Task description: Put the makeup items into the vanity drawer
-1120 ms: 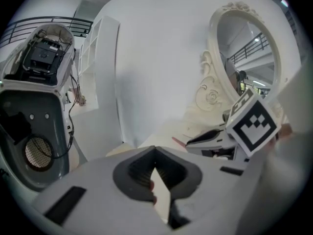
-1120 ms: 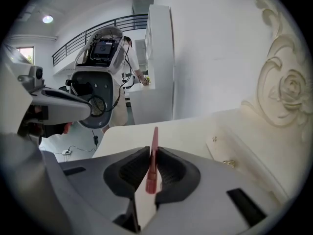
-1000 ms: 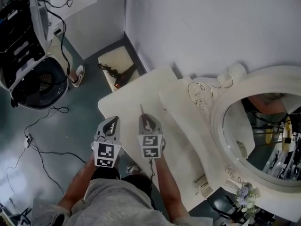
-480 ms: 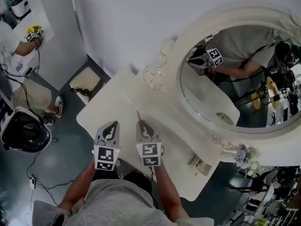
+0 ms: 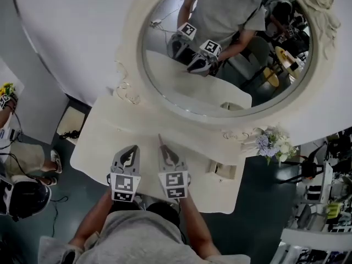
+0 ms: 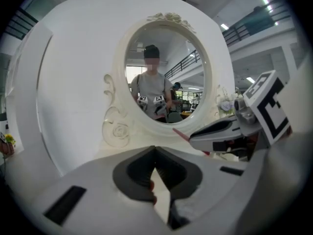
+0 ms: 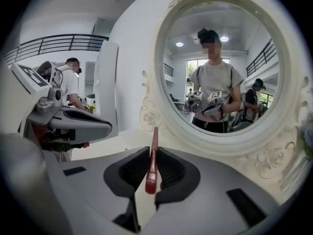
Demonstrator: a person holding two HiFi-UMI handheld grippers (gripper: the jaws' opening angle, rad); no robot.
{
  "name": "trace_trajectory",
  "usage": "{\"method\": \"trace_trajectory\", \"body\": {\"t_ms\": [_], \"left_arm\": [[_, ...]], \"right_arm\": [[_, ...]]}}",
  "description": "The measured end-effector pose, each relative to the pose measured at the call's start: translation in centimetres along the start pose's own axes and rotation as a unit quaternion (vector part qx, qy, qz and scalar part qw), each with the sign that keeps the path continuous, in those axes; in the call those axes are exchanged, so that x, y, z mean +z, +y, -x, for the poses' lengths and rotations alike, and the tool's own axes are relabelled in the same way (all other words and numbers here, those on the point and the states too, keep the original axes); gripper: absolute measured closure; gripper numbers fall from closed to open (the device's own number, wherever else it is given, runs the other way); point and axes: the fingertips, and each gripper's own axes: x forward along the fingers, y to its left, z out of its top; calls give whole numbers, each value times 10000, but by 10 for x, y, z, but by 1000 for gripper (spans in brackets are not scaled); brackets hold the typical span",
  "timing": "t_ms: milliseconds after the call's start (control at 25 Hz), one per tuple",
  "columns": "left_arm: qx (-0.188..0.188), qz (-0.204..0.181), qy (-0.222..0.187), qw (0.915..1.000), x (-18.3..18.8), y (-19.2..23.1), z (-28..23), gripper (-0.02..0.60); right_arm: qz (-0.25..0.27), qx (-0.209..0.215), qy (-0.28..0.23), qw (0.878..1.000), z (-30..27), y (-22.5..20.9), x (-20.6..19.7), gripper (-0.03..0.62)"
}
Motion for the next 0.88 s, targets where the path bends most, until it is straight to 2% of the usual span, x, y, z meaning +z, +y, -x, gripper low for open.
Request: {"method": "trace_trajectory", "body": {"t_ms": [200,480,880], "left_arm": [[-565,-223,-56,9981,14,-50,-19,580],[-1349,-494,-131,9895,27,-122,-40,580],[-2069,-772,-67,9753,32,-205,-59,580]], "right_arm": [[-270,-531,2,9982,36,-43,-16,534],[-643,-1337,116,9889,92,-97,-52,534],[-1068,-2130,294,9708,157,-154,-104,534]]}}
